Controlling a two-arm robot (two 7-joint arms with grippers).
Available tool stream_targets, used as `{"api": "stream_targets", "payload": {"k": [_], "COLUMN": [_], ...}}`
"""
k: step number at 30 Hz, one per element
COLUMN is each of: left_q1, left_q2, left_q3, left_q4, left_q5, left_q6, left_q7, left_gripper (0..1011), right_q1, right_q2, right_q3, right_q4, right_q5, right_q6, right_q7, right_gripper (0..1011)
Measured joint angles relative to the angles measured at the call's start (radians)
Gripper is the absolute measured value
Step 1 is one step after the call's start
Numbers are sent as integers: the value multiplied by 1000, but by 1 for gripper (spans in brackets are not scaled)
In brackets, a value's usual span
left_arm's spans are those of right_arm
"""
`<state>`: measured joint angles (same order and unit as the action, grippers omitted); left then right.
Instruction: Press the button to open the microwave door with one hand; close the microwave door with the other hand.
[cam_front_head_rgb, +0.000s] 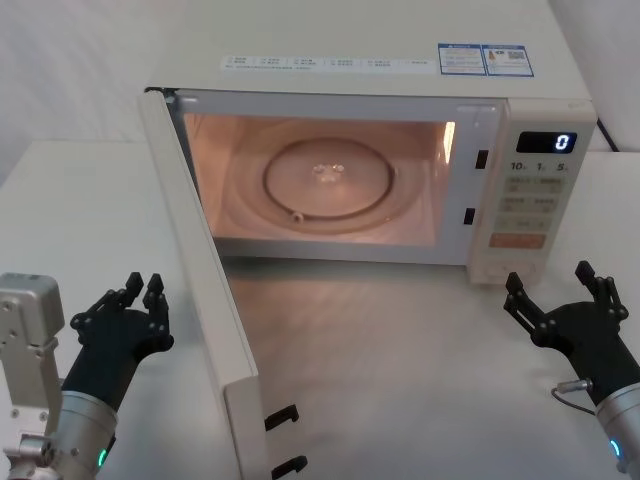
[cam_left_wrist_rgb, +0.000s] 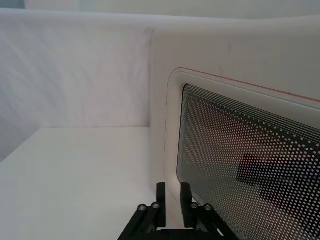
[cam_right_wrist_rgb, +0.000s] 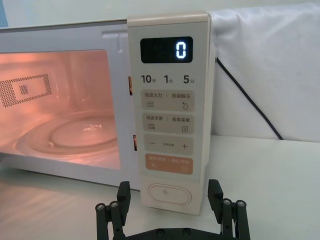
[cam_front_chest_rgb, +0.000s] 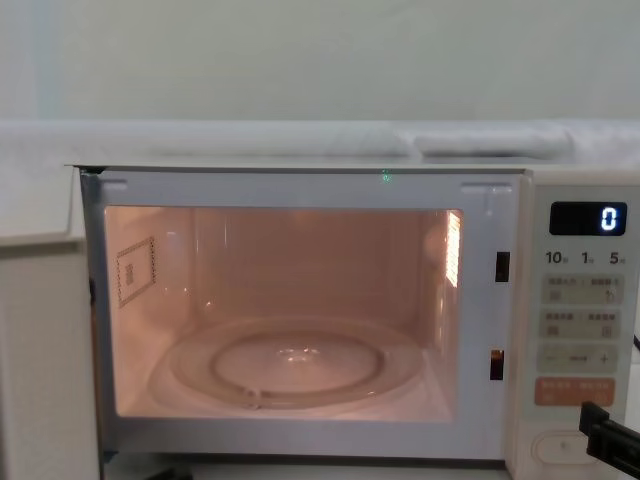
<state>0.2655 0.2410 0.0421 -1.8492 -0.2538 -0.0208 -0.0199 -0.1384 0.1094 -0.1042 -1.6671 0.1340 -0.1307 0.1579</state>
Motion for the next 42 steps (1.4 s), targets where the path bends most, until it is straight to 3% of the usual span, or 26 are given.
{"api": "stream_targets", "payload": {"k": [5,8,15,21,27,32,36,42], "left_q1": [0,0,5,36,99,136,181,212], "left_q2": [0,0,0,5,20,43,93,139], "left_q3": [0,0,-8,-42,-113,-156,-210,-245], "left_q4": [0,0,-8,-61,-147,-188,-224,-249], "left_q5": [0,0,-3,-35,-123,-166,-225,-269], "left_q6": [0,0,5,29,44,30,24,8], "left_q7": [0,0,-10,-61,-137,-178,-239,-291], "left_gripper": [53,0,0,0,0,0,0,0], "right_q1": [0,0,0,0,0,0,0,0], "right_q2": [0,0,0,0,0,0,0,0], "right_q3": [0,0,0,0,0,0,0,0], "right_q4": [0,0,0,0,0,0,0,0], "right_q5": [0,0,0,0,0,0,0,0], "right_q6": [0,0,0,0,0,0,0,0], "right_q7": [0,0,0,0,0,0,0,0], "right_gripper": [1002,1002,1002,1002,1002,1002,1002,1002]}}
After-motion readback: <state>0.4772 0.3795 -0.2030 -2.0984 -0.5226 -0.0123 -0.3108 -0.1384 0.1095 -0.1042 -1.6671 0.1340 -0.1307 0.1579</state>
